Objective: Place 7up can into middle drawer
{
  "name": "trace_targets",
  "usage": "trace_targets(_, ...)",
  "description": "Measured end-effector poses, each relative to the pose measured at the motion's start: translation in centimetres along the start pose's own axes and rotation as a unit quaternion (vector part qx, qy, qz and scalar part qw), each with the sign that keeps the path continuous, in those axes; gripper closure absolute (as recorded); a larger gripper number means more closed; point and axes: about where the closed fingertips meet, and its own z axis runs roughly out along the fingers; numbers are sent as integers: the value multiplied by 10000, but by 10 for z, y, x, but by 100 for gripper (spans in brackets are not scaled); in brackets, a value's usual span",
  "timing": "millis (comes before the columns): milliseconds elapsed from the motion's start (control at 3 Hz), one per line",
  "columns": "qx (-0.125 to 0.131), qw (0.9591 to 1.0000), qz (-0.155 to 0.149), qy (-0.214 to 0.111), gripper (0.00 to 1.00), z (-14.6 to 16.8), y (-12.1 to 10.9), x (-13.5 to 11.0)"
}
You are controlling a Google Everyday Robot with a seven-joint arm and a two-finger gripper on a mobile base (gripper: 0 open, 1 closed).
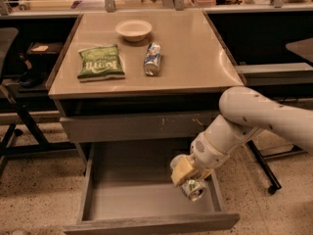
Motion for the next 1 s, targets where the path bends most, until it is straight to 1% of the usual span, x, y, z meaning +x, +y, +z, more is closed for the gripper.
trace_targets(333,-3,10000,18,-7,100,8,-1,1)
trace_targets(667,-184,9998,89,-87,100,21,-2,-1)
trace_targets(1000,-770,9955,491,-268,100,65,-6,-10)
